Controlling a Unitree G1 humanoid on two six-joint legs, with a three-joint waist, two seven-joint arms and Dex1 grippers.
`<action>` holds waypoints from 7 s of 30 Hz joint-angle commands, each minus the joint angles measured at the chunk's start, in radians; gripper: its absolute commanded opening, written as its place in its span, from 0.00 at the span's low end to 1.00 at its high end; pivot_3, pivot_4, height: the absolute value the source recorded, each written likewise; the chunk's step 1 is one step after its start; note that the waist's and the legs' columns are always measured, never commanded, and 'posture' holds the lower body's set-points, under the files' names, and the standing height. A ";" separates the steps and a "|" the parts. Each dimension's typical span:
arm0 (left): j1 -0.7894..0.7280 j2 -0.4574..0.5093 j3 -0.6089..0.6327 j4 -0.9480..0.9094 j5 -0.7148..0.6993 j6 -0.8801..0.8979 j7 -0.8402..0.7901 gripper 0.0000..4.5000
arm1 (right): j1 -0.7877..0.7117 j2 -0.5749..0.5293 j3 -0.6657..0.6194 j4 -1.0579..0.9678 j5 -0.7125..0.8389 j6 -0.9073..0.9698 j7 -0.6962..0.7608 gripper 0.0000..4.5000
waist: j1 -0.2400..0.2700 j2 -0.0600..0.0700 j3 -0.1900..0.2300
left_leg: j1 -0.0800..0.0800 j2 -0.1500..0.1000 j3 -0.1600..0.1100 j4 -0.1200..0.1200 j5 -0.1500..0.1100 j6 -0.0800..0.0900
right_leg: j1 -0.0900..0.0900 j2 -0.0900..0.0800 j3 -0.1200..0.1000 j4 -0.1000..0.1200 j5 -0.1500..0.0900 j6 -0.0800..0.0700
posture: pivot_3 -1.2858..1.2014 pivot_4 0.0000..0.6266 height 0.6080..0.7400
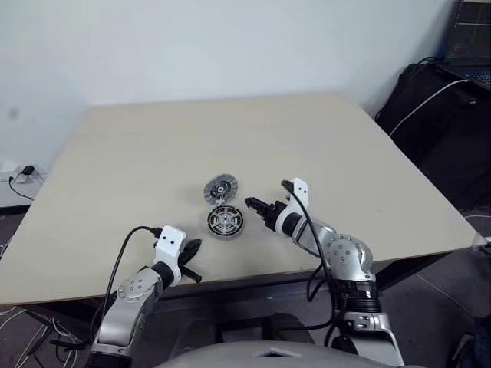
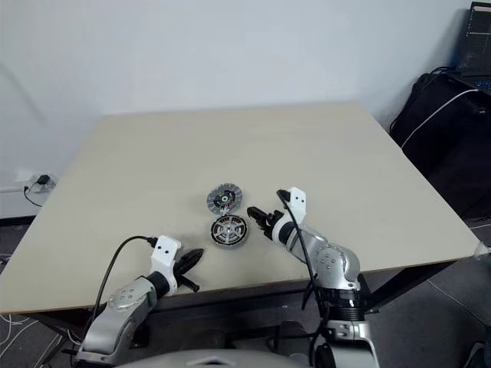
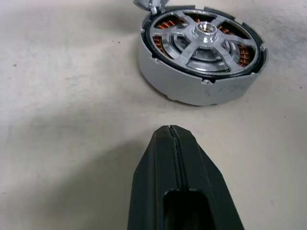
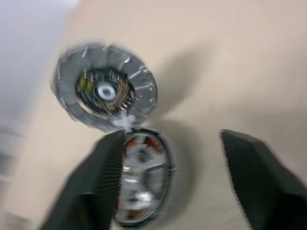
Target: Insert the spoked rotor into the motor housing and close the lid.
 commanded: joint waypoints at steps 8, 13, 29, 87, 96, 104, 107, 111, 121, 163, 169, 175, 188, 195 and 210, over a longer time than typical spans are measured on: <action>-0.021 -0.007 0.000 -0.022 -0.010 -0.029 -0.005 0.00 | -0.111 -0.032 0.377 0.087 -0.403 -0.239 0.202 0.00 | 0.008 -0.005 -0.001 | 0.000 0.000 -0.001 0.002 0.001 -0.001 | 0.000 0.000 0.000 0.000 0.002 -0.003 | 0.52 0.00 1.00; -0.012 -0.007 0.002 -0.031 -0.009 -0.030 -0.001 0.00 | -0.134 0.007 0.378 0.156 -0.467 -0.284 0.243 0.00 | 0.012 -0.006 -0.002 | 0.000 -0.001 -0.003 0.001 0.001 -0.002 | 0.000 -0.001 0.000 0.000 0.002 -0.003 | 0.52 0.00 1.00; -0.006 -0.015 -0.002 -0.066 -0.015 -0.009 0.010 0.00 | -0.182 -0.046 0.356 0.138 -0.525 -0.270 0.474 0.00 | 0.013 -0.006 -0.002 | 0.002 -0.002 -0.008 0.001 0.001 -0.005 | 0.000 -0.002 -0.003 0.001 0.003 -0.005 | 0.52 0.00 1.00; 0.003 -0.100 -0.024 -0.013 -0.012 -0.057 0.050 0.00 | -0.141 -0.298 0.458 -0.177 -0.826 0.132 1.010 0.02 | 0.056 -0.007 -0.004 | -0.001 -0.003 -0.012 0.001 0.001 -0.005 | 0.000 -0.005 -0.008 0.000 0.004 -0.007 | 0.52 0.00 1.00; -0.008 -0.097 -0.029 0.010 -0.013 -0.070 0.037 0.00 | -0.163 0.094 0.167 -0.056 -0.798 0.525 0.600 0.02 | 0.053 -0.008 -0.004 | -0.001 -0.003 -0.013 0.002 0.002 -0.009 | -0.001 -0.005 -0.010 0.001 0.005 -0.007 | 0.52 0.00 1.00; 0.012 -0.092 -0.020 -0.005 -0.016 -0.068 0.038 0.00 | -0.222 0.292 -0.020 0.076 -0.764 0.531 0.343 0.02 | 0.049 -0.005 -0.005 | 0.001 -0.006 -0.013 0.002 0.004 -0.011 | 0.000 -0.005 -0.013 0.001 0.005 -0.007 | 0.52 0.00 1.00; 0.021 -0.096 -0.017 -0.013 -0.017 -0.067 0.045 0.00 | -0.239 0.300 -0.037 0.128 -0.719 0.501 0.312 0.02 | 0.049 -0.004 -0.006 | 0.002 -0.008 -0.014 0.002 0.007 -0.010 | 0.002 -0.005 -0.014 0.001 0.004 -0.003 | 0.52 0.00 1.00; 0.025 -0.100 -0.015 -0.017 -0.017 -0.068 0.051 0.00 | -0.243 0.296 -0.031 0.156 -0.667 0.480 0.285 0.02 | 0.046 -0.002 -0.004 | 0.006 -0.009 -0.014 0.002 0.008 -0.008 | 0.007 -0.008 -0.014 0.001 0.005 0.001 | 0.52 0.00 1.00; 0.021 -0.094 -0.016 -0.028 -0.020 -0.059 0.051 0.00 | -0.254 0.325 -0.031 0.087 -0.492 0.474 0.307 0.66 | 0.027 0.002 0.002 | 0.011 -0.009 -0.017 -0.001 0.007 -0.009 | 0.011 -0.007 -0.016 0.000 0.005 0.004 | 0.52 0.00 1.00; -0.016 -0.044 -0.038 -0.025 -0.027 -0.029 0.010 0.00 | 0.023 -0.356 0.021 -0.364 -0.246 0.198 0.563 0.01 | 0.030 -0.010 0.010 | -0.002 -0.010 -0.016 0.002 0.004 0.001 | 0.002 -0.008 -0.011 -0.001 -0.002 0.005 | 0.52 0.00 1.00; -0.015 -0.042 -0.029 -0.017 -0.027 -0.037 0.013 0.00 | -0.002 -0.324 0.034 -0.312 -0.231 0.179 0.554 0.01 | 0.045 -0.010 0.010 | -0.002 -0.010 -0.017 0.002 0.003 0.000 | 0.001 -0.010 -0.009 -0.001 0.001 0.000 | 0.52 0.00 1.00; -0.017 -0.040 -0.023 -0.012 -0.028 -0.042 0.013 0.00 | -0.030 -0.257 0.098 -0.238 -0.244 0.162 0.545 0.01 | 0.044 -0.010 0.010 | -0.002 -0.010 -0.016 0.001 0.003 0.000 | 0.001 -0.009 -0.008 -0.001 0.001 0.000 | 0.52 0.00 1.00; -0.010 -0.031 -0.014 -0.028 -0.030 -0.039 0.014 0.00 | -0.074 -0.136 0.192 -0.004 -0.380 -0.014 0.457 0.01 | 0.043 -0.009 0.009 | -0.002 -0.011 -0.017 0.001 0.004 0.000 | 0.000 -0.009 -0.007 0.000 0.002 -0.001 | 0.52 0.00 1.00; 0.001 -0.031 -0.012 -0.034 -0.028 -0.038 0.019 0.00 | -0.038 -0.166 0.150 -0.031 -0.430 -0.339 0.514 0.01 | 0.040 -0.009 0.009 | -0.002 -0.012 -0.017 0.001 0.003 -0.002 | 0.000 -0.007 -0.007 0.000 0.004 0.003 | 0.52 0.00 1.00; -0.014 -0.031 -0.012 -0.025 -0.026 -0.038 0.019 0.00 | -0.045 -0.291 0.223 0.093 -0.436 -0.460 0.842 0.99 | 0.042 -0.009 0.009 | -0.002 -0.012 -0.016 0.002 0.004 -0.001 | 0.002 -0.007 -0.006 0.000 0.004 0.002 | 0.52 0.00 1.00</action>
